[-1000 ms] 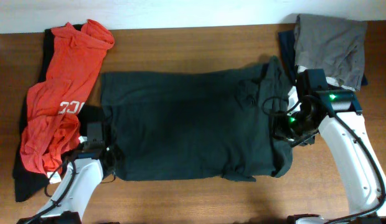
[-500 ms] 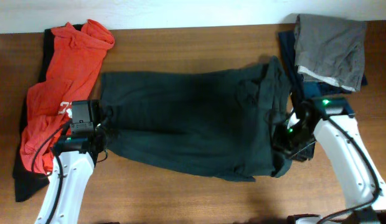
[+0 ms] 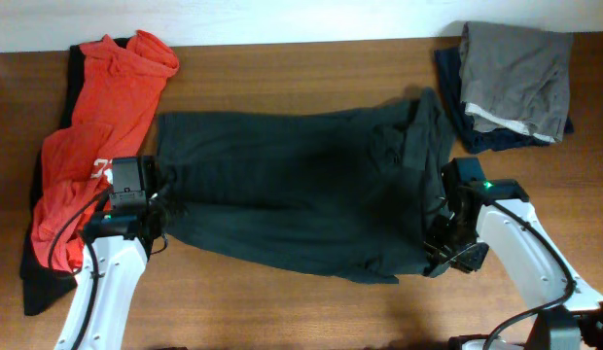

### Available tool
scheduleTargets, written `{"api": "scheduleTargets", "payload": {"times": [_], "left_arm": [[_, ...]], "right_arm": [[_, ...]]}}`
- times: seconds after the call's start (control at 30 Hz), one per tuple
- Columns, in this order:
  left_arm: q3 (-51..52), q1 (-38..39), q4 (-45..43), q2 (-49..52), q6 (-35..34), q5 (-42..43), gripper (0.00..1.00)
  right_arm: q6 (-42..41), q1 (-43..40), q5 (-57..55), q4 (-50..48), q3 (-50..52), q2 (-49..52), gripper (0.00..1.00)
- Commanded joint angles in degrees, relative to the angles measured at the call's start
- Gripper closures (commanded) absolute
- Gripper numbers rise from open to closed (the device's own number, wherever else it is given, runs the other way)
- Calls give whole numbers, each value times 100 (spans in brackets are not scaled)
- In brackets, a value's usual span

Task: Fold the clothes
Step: 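Fold the shirt's bottom half up toward the top edge with both grippers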

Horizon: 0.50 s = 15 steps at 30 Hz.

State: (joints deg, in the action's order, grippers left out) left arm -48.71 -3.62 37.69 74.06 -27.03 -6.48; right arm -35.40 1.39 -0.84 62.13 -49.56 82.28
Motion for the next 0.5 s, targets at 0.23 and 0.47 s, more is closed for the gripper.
{"api": "scheduleTargets", "payload": {"times": [0.23, 0.47], "left_arm": [[-96, 9, -4, -70, 101, -111, 99], [-96, 7, 15, -70, 103, -111, 99]], "right_arm": [[-260, 48, -254, -254, 356, 22, 88], [-258, 48, -245, -151, 365, 22, 91]]}}
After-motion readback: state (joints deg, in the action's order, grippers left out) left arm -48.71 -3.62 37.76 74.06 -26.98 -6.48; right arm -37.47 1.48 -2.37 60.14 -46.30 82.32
